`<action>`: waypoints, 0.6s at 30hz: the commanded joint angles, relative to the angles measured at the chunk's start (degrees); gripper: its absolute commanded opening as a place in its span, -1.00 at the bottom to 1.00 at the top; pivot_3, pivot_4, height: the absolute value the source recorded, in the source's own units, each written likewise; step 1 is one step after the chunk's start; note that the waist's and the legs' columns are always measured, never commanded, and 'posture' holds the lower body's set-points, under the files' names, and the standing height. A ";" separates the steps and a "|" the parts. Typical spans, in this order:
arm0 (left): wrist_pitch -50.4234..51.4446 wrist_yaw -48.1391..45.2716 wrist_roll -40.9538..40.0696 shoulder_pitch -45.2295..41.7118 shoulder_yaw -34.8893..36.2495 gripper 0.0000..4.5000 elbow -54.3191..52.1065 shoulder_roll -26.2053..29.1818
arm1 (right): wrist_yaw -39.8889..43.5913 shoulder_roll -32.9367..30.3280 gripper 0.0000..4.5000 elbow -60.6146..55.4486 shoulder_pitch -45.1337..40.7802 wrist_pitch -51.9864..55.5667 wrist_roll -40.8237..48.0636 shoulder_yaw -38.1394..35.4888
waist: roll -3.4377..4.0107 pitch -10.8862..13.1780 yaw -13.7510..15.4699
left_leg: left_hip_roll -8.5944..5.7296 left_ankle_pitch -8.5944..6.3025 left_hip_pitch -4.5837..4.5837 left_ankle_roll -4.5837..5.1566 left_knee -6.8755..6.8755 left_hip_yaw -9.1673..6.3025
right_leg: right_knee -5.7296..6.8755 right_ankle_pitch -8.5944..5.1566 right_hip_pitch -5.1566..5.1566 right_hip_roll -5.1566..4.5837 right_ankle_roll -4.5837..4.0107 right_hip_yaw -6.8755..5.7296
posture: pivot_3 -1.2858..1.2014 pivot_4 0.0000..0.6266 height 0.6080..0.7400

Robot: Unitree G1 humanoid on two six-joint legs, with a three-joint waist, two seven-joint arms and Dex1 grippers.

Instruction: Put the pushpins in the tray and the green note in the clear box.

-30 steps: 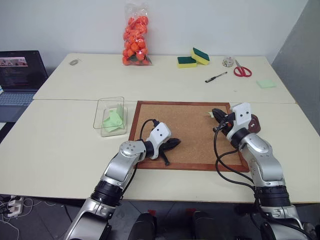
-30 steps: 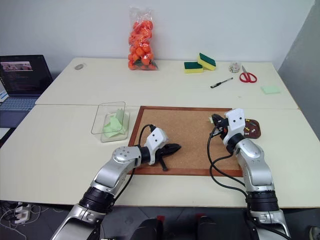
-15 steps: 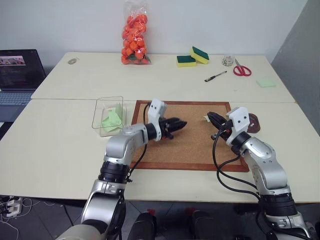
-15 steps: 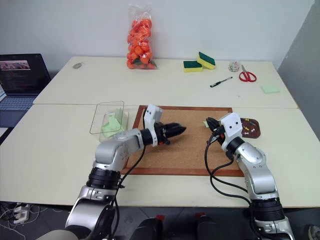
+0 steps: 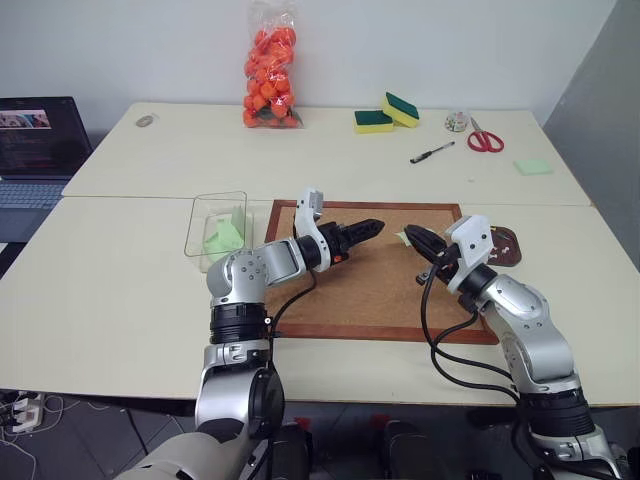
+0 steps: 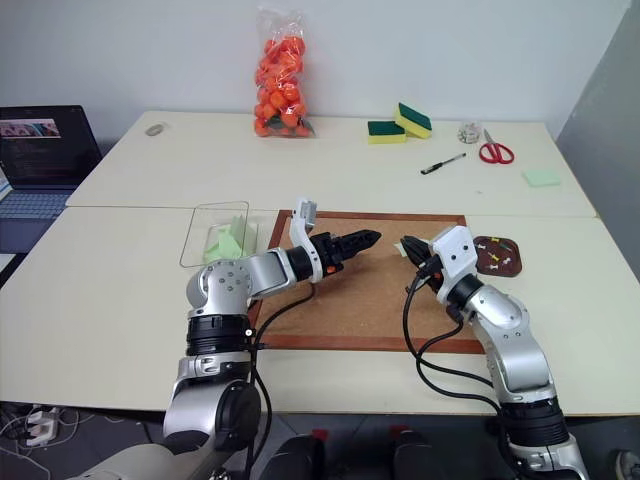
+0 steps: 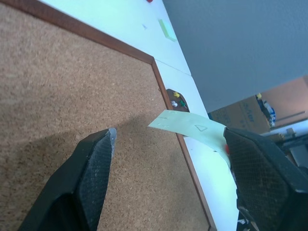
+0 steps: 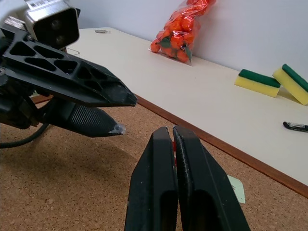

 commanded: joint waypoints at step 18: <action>3.63 14.78 -9.22 -3.43 7.34 0.69 3.48 -4.60 | 1.87 -0.94 -1.00 -5.74 0.82 -1.26 -0.04 1.34 | -0.02 0.01 0.00 | -0.02 0.03 0.01 -0.08 -0.01 0.03 | -0.02 0.00 0.01 0.00 0.01 0.03 | 0.03 -0.52 1.00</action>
